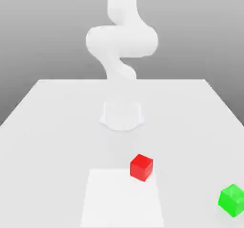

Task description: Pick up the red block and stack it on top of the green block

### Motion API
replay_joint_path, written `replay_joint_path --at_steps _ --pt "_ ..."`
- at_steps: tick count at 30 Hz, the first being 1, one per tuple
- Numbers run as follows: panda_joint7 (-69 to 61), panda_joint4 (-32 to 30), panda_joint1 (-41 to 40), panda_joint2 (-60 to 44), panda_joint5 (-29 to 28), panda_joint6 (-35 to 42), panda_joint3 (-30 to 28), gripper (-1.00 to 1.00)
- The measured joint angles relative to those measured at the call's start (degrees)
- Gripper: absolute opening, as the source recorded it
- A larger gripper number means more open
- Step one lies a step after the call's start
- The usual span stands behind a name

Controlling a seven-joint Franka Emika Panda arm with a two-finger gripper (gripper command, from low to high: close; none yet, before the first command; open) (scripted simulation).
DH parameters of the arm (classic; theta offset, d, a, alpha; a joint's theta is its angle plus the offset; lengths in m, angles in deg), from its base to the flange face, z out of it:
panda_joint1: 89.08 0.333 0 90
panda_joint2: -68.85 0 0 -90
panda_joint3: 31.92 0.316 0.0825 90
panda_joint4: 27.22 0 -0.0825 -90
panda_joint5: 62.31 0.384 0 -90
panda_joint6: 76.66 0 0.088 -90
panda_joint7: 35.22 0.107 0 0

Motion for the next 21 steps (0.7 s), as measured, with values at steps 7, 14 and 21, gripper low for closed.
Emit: replay_joint_path --at_steps 7,14,21 --pt "-13.5 -12.4 5.2 -11.9 -2.1 -9.5 -1.9 0.0" --pt "-29.3 -25.6 10.9 -24.8 -3.0 -19.7 -5.0 0.0" --pt "-43.0 -32.1 13.6 -43.8 1.5 -34.6 -4.4 0.0"
